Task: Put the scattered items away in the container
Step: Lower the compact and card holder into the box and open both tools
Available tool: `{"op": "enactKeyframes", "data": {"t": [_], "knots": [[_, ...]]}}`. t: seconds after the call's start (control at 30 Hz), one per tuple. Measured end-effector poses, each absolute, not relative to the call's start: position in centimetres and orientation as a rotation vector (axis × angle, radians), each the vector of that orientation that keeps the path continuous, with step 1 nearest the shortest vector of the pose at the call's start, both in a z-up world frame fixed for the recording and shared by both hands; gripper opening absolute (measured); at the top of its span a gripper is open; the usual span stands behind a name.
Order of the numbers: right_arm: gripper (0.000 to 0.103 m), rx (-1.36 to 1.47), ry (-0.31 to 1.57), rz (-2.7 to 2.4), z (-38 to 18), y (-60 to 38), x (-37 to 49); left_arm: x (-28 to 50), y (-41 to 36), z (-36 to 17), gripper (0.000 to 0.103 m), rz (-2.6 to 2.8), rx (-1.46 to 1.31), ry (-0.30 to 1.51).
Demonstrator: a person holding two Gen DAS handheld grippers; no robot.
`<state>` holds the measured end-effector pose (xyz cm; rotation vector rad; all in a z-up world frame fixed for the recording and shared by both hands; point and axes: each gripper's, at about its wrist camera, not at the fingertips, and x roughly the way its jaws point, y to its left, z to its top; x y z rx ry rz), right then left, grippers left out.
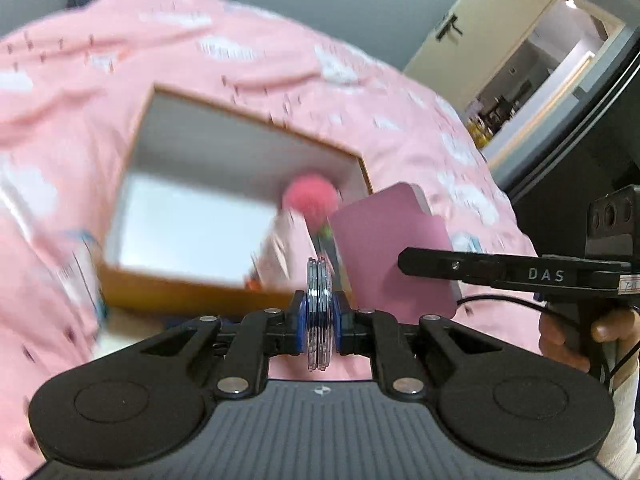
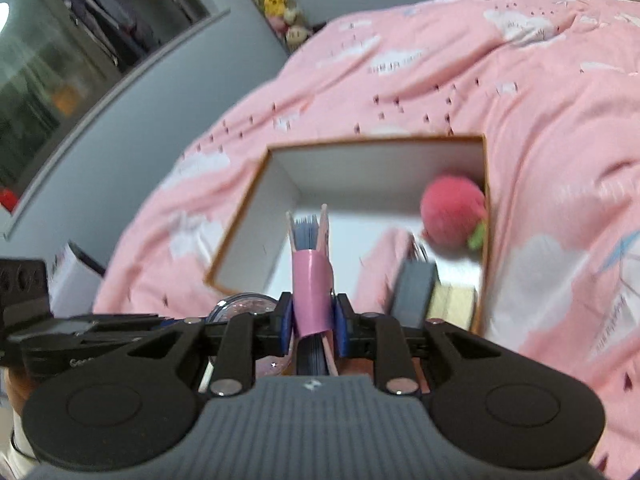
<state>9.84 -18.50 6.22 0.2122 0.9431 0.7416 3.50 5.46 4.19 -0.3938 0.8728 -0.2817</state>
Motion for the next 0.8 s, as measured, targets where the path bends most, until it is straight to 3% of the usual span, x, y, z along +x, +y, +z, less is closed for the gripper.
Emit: {"op": "enactKeyframes", "data": {"t": [0.2,0.8], "knots": [[0.023,0.262,0.932,0.661,5.1,-15.2,13.1,7.4,6.5,4.8,0.015,-0.163,-0.332,0.83],[0.024,0.153,1.105,0.473,-2.9,-8.8,15.8,13.5,7.6,-4.1,0.014,-0.115,-0.395,1.0]]}}
